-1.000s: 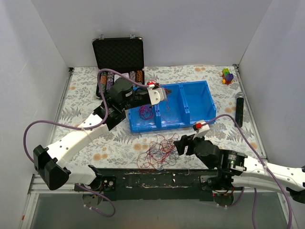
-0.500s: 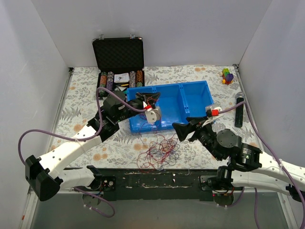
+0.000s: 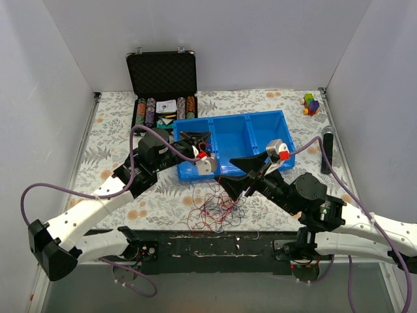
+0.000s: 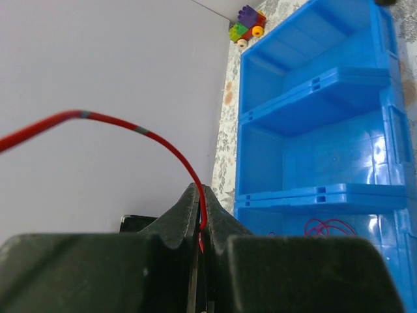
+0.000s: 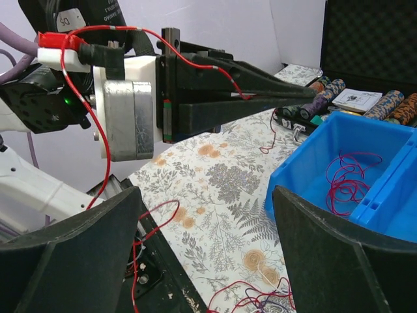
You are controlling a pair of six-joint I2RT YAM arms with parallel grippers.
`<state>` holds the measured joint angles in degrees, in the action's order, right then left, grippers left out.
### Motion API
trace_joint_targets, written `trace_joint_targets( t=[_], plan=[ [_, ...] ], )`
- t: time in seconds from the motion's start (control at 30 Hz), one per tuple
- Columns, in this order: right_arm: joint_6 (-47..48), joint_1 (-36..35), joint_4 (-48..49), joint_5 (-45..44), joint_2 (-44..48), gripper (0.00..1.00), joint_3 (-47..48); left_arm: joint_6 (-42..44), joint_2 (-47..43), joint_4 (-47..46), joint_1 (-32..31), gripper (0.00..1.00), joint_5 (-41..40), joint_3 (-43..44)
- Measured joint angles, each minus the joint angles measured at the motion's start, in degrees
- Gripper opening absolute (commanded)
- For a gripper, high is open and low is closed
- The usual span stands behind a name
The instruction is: Untangle the cables
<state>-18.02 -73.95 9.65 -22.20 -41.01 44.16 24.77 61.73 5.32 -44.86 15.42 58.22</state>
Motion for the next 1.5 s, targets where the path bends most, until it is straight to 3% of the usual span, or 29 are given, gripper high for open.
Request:
trace_joint_targets(
  t=[0.23, 0.6, 1.23, 1.4, 1.5],
  plan=[
    [0.4, 0.0, -3.3, -1.7, 3.2, 0.82, 0.0, -0.1, -0.8, 6.3, 0.0, 0.00, 0.0, 0.0],
    [2.0, 0.0, -6.6, -0.2, 5.5, 0.91, 0.0, -2.5, -2.0, 13.1, 0.0, 0.00, -1.1, 0.1],
    [1.7, 0.0, -5.1, 9.1, 4.9, 0.91, 0.1, -8.1, -2.2, 20.2, 0.0, 0.00, -2.1, 0.3],
    [1.9, 0.0, -4.8, 9.5, 1.9, 0.85, 0.6, -8.1, -2.5, 21.5, 0.0, 0.00, -1.7, 0.7],
    [2.1, 0.0, -4.8, 9.3, -0.3, 0.74, 1.2, -8.0, -3.0, 21.9, 0.0, 0.00, -1.0, 0.8]
  ],
)
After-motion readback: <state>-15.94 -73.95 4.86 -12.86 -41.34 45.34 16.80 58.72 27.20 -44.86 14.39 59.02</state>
